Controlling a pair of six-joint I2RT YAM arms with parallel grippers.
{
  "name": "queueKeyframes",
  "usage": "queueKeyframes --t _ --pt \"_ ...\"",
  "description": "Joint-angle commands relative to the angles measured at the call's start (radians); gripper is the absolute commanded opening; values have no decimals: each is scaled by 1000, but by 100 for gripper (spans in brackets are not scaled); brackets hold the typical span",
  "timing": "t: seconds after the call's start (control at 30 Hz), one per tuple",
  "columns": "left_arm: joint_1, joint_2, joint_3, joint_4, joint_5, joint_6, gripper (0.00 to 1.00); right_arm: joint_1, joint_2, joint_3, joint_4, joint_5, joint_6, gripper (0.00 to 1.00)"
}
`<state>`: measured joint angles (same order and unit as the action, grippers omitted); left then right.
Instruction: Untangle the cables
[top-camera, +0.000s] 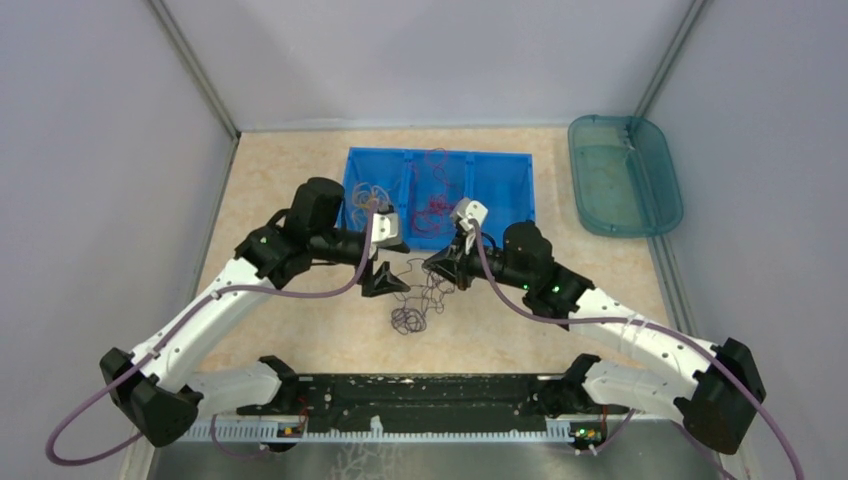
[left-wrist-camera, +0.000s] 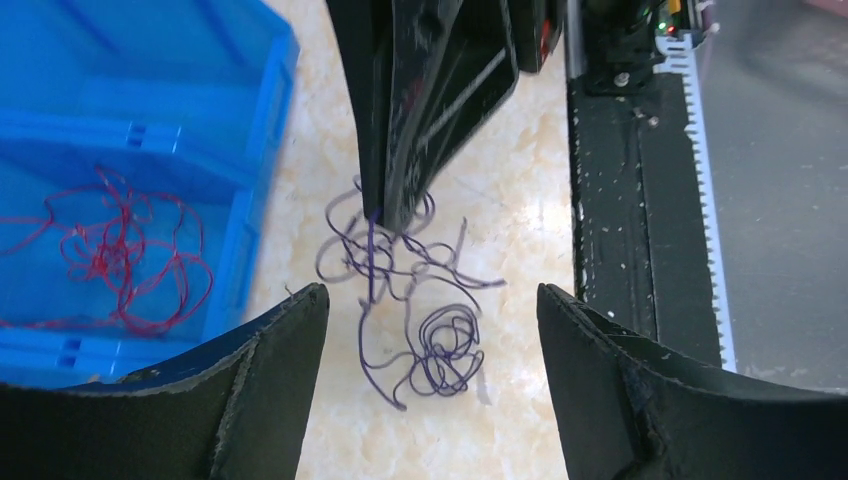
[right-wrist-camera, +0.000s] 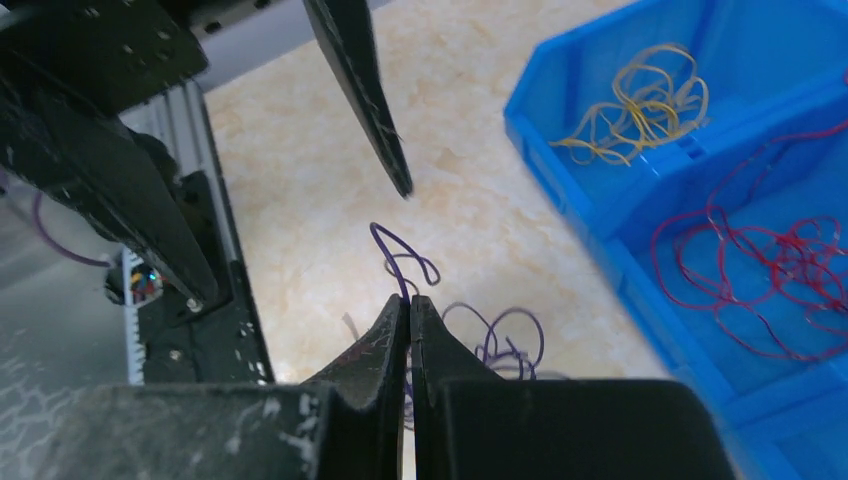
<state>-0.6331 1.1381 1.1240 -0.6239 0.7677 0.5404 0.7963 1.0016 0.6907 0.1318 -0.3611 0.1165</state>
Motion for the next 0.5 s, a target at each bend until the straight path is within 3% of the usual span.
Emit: queueKeyframes --t 0.0,0.13,0.33,0.47 --pt "-60 -17 -6 91 8 -54 81 71 -4 81 50 9 35 0" --pt "-96 -16 -11 108 -58 -59 75 107 13 127 46 37 47 0" --pt "-107 -25 -15 95 -153 0 47 113 -19 122 70 50 67 0" --pt "-107 -37 -10 72 -171 47 38 113 -48 104 59 68 69 0"
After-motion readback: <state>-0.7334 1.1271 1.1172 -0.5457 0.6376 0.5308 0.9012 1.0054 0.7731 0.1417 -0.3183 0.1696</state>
